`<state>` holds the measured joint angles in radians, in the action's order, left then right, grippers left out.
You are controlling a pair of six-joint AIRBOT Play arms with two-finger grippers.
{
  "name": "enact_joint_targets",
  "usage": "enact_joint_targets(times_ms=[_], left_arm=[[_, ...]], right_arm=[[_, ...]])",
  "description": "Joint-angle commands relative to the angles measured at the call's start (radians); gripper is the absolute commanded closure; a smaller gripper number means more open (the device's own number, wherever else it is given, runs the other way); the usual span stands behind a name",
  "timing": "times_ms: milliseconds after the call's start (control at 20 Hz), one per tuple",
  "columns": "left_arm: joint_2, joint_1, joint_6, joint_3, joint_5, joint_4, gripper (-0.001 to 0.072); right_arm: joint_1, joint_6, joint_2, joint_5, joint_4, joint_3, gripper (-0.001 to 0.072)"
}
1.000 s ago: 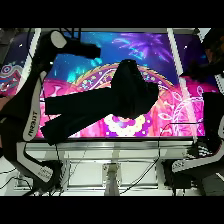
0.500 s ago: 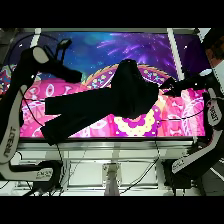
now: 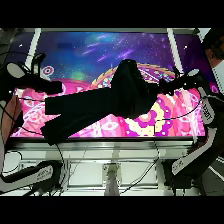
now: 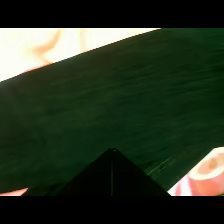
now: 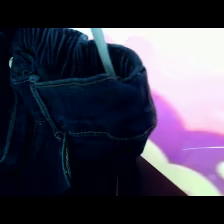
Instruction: Fold the clothes and pants, and hang the long-sleeved shirts on hangers.
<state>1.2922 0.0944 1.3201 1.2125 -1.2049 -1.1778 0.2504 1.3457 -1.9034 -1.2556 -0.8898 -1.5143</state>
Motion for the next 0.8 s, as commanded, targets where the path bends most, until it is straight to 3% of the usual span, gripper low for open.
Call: enact_joint_targets(times_ms=[0, 150, 300, 400, 500, 550, 750], left_arm=[[-0.010, 0.081, -0.001, -0.066, 0.000, 0.009, 0.0699], [-0.012, 0.132, -0.004, -0.072, 0.005, 0.012, 0.0699], [-0.012, 0.157, -0.042, -0.072, 0.004, 0.011, 0.0699], [-0.011, 0.157, -0.070, -0.072, 0.011, 0.010, 0.0699], [-0.010, 0.157, -0.079, -0.072, 0.015, 0.011, 0.0698], [-0.010, 0.157, -0.120, -0.072, 0.013, 0.011, 0.0698], [-0.010, 0.156, -0.417, -0.072, -0.127, 0.011, 0.0699]], right_arm=[[0.011, 0.013, 0.016, -0.061, 0.039, -0.056, 0.0685], [0.105, 0.119, 0.062, -0.052, 0.041, -0.189, 0.0685], [0.262, 0.286, 0.116, -0.082, -0.097, -0.304, 0.0686], [0.357, 0.386, 0.148, -0.175, -0.254, -0.322, 0.0686], [0.420, 0.398, 0.153, -0.316, -0.358, -0.318, 0.0685], [0.435, 0.394, 0.152, -0.354, -0.374, -0.313, 0.0685], [0.413, 0.338, 0.151, -0.363, -0.364, -0.313, 0.0685]])
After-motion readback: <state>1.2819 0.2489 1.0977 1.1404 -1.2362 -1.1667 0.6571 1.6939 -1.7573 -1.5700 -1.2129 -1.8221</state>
